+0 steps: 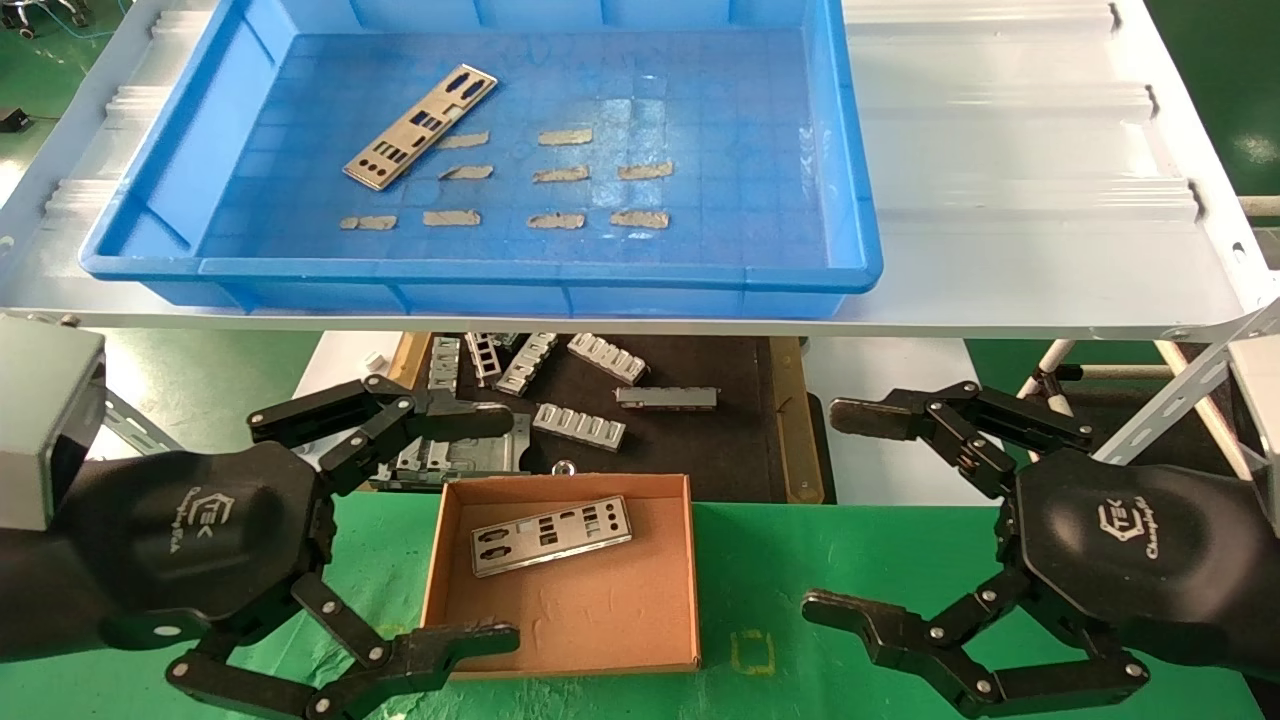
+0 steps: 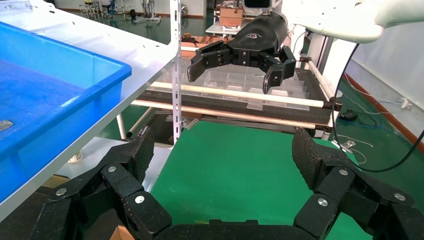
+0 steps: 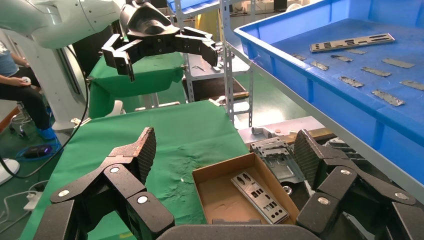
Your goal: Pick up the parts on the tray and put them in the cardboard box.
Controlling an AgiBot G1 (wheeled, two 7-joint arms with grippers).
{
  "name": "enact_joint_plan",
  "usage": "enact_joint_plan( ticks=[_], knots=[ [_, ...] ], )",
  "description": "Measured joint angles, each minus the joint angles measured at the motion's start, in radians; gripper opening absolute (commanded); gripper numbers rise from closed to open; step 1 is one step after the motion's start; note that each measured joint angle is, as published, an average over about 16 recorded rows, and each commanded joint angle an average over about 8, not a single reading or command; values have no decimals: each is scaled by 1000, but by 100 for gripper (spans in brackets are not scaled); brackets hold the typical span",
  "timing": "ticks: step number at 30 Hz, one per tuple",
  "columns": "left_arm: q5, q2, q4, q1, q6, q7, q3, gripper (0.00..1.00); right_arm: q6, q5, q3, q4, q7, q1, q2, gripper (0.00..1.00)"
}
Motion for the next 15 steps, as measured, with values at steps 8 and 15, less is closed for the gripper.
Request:
enact_joint_plan(
  ticks=[8, 15],
  knots=[
    [0, 0, 0, 0, 0, 0, 0, 100, 0, 0, 0, 0, 0, 0, 0, 100],
    [0, 0, 0, 0, 0, 0, 0, 100, 0, 0, 0, 0, 0, 0, 0, 74]
  ],
)
